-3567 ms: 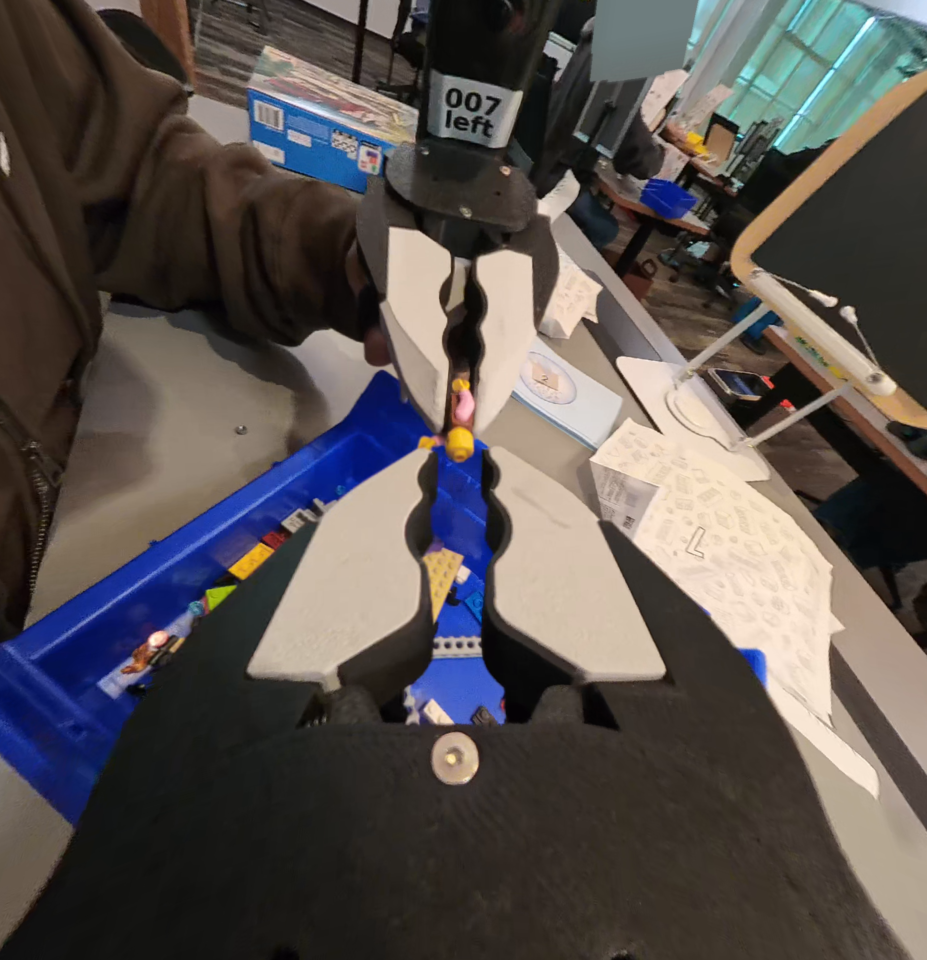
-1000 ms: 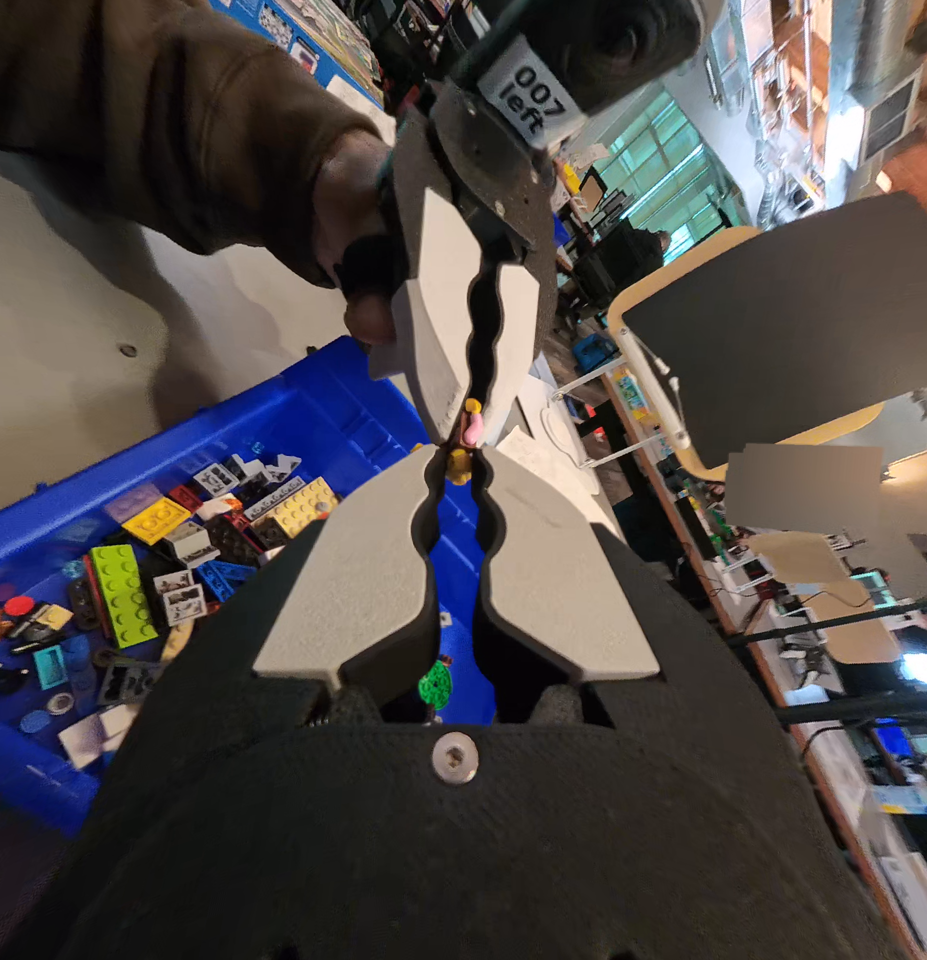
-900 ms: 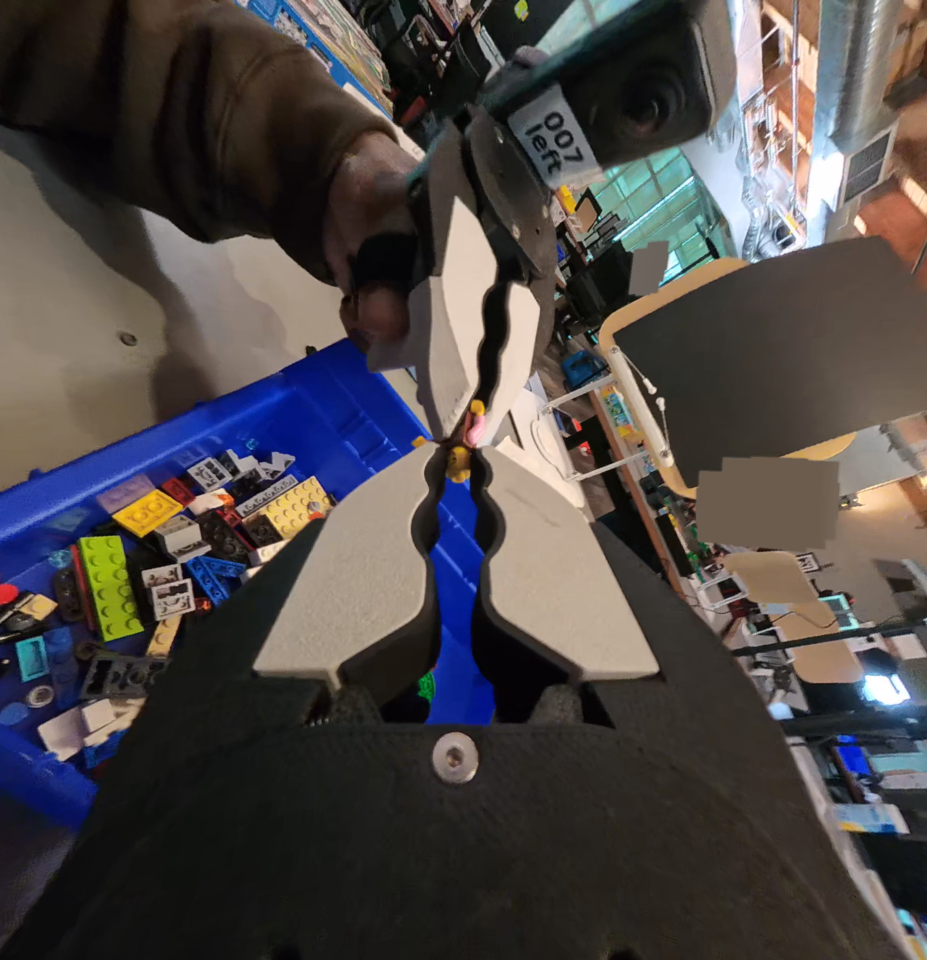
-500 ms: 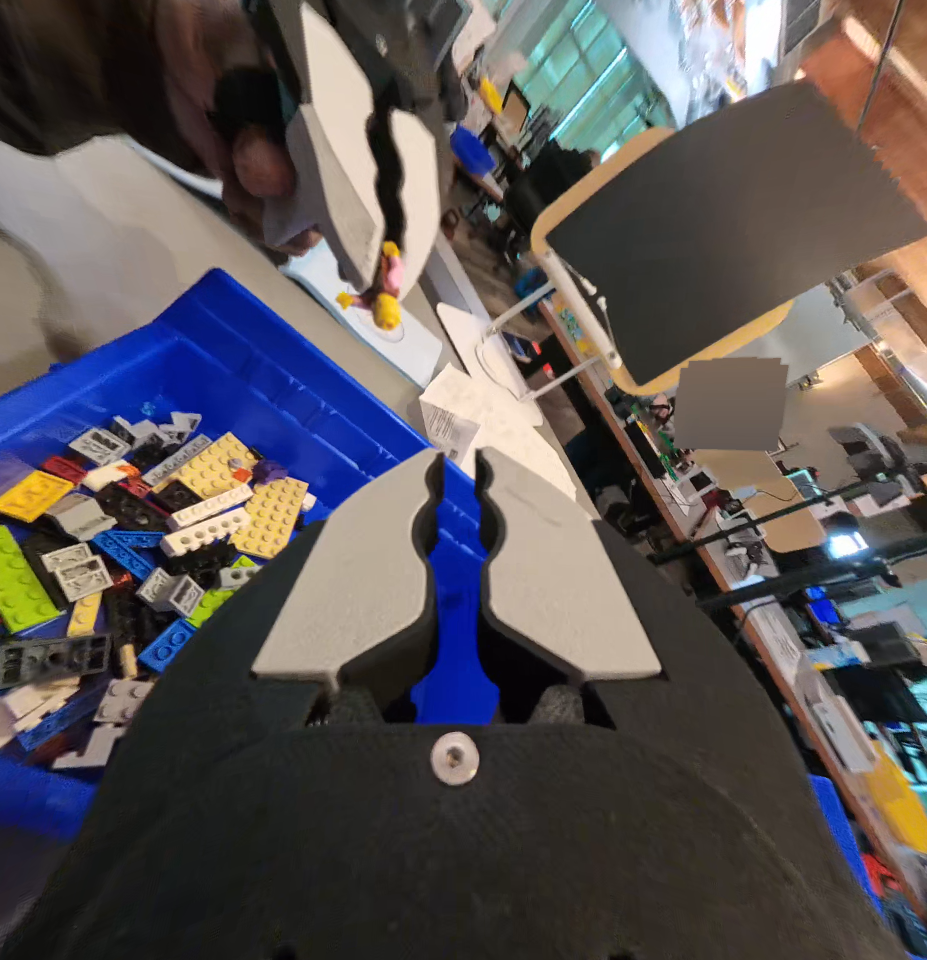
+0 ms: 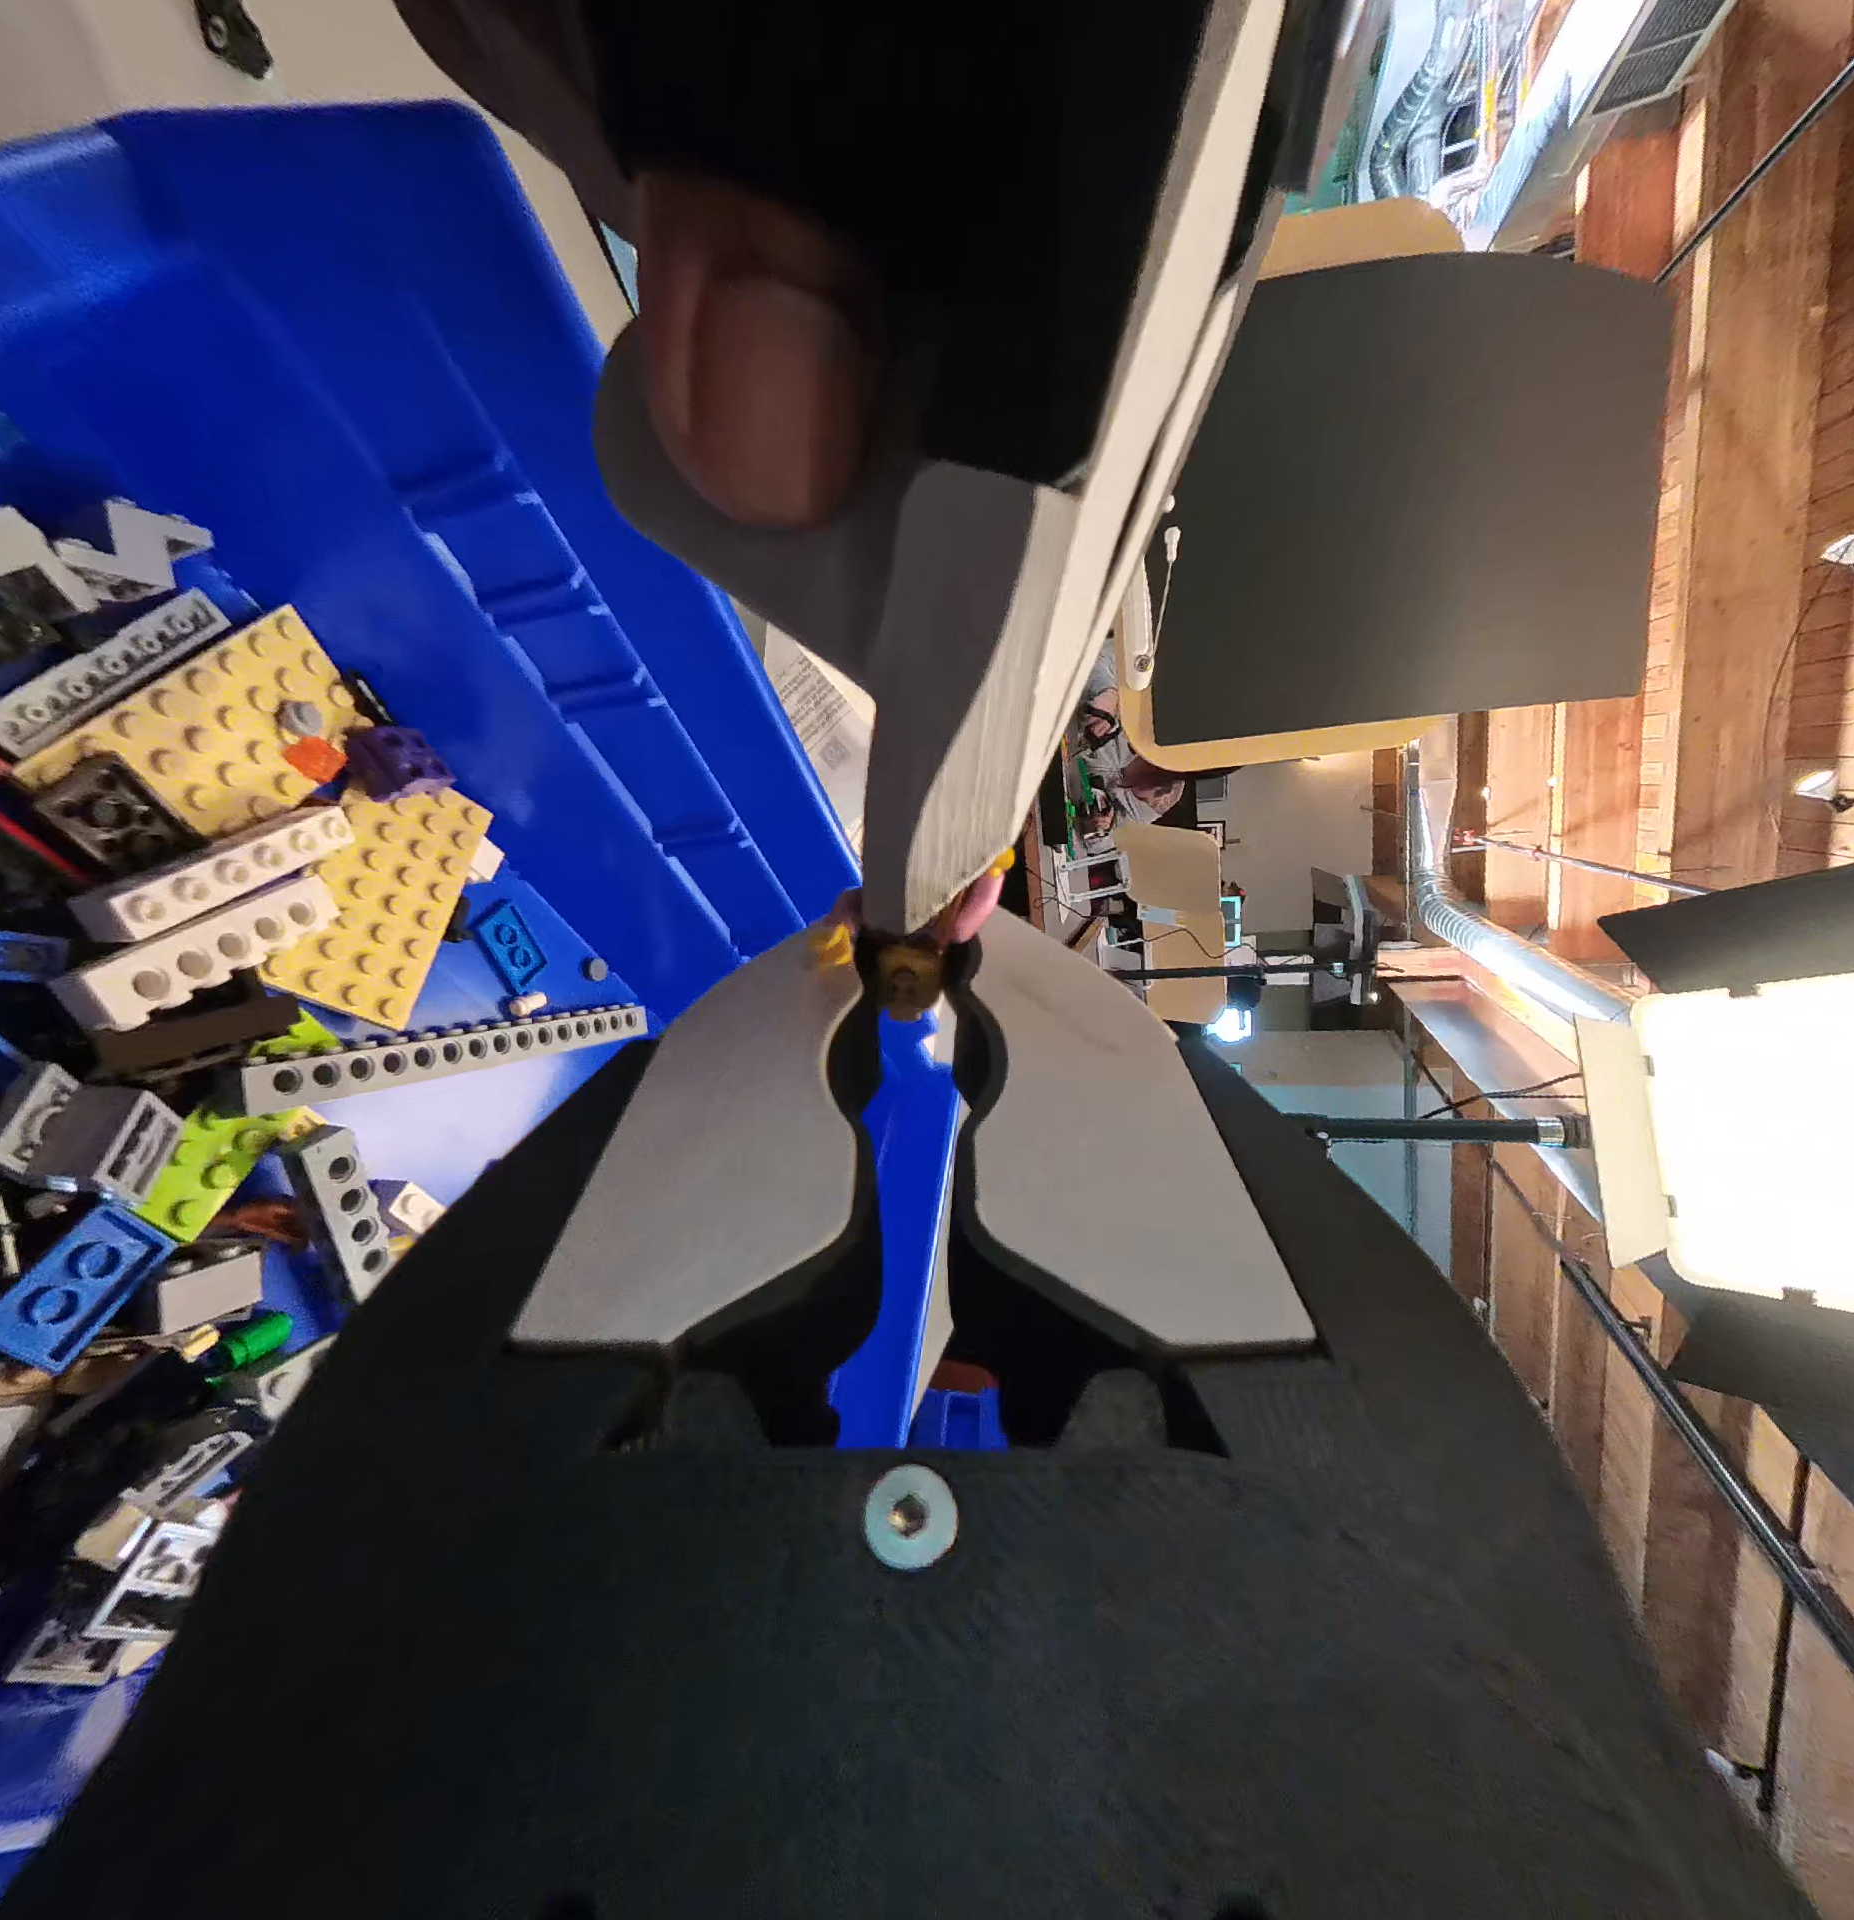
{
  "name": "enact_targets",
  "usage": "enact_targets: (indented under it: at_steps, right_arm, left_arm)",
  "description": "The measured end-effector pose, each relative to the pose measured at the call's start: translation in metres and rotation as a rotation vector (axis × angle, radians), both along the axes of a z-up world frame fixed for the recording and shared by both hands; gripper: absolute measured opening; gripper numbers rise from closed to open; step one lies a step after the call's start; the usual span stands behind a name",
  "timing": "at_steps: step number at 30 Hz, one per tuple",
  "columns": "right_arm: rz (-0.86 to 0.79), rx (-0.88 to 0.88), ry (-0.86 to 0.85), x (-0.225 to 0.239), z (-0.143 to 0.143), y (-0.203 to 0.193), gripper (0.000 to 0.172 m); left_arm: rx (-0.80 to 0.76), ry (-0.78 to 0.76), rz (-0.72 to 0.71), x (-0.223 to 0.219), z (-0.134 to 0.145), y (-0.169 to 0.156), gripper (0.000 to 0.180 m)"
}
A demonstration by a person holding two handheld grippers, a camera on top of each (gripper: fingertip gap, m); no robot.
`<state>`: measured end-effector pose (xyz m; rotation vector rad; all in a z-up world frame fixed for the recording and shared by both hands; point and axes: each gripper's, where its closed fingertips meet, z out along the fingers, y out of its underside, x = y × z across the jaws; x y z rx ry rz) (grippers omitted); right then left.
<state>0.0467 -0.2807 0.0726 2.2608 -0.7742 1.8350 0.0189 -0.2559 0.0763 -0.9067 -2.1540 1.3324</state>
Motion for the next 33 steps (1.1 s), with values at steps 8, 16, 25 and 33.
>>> enact_targets:
  at_steps: [8, 16, 25, 33]
  right_arm:
    - [0.025, -0.058, -0.036, 0.002, 0.007, -0.003, 0.004]
    - [0.026, -0.058, -0.049, 0.003, 0.008, -0.004, 0.004]
    - [-0.040, -0.038, 0.052, 0.004, -0.007, -0.012, 0.008]
    - [-0.045, -0.084, 0.048, 0.006, -0.008, -0.011, 0.011]
  left_arm:
    - [0.010, 0.109, -0.028, 0.001, 0.006, 0.001, 0.008]
    - [0.005, 0.105, -0.024, 0.003, 0.006, 0.001, 0.008]
    - [-0.230, -0.247, 0.014, -0.001, -0.002, -0.003, 0.008]
    - [-0.218, -0.267, 0.055, 0.000, -0.005, -0.004, 0.007]
